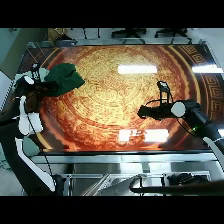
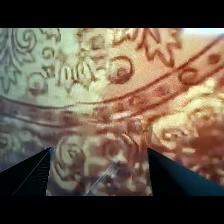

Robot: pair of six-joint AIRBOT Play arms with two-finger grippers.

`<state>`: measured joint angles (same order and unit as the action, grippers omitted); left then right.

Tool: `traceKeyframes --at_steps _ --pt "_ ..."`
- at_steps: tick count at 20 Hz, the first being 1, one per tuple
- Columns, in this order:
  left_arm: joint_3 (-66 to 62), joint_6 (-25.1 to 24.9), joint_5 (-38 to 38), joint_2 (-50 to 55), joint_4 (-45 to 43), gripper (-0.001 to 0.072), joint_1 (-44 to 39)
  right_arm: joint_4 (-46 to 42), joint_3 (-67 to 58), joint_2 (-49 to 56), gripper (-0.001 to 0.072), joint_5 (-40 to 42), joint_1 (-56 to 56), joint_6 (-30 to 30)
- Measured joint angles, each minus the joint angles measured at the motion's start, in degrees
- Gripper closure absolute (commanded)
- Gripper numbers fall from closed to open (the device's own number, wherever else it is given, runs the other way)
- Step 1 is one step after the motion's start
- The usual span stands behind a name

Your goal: Fold the shirts.

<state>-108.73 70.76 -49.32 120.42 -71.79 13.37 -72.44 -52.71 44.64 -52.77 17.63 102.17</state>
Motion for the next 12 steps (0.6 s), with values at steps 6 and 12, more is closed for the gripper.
traceKeyframes --at_steps 6,12 --pt "-6.27 1.38 -3.52 4.59 0.39 0.0693 -1.16 0.0 0.0 0.0 0.0079 0.04 0.0 1.2" --pt "-6.67 -1.88 -10.93 -3.3 13.62 0.0695 -1.86 0.02 -0.09 0.0 0.035 -0.24 -0.11 1.36"
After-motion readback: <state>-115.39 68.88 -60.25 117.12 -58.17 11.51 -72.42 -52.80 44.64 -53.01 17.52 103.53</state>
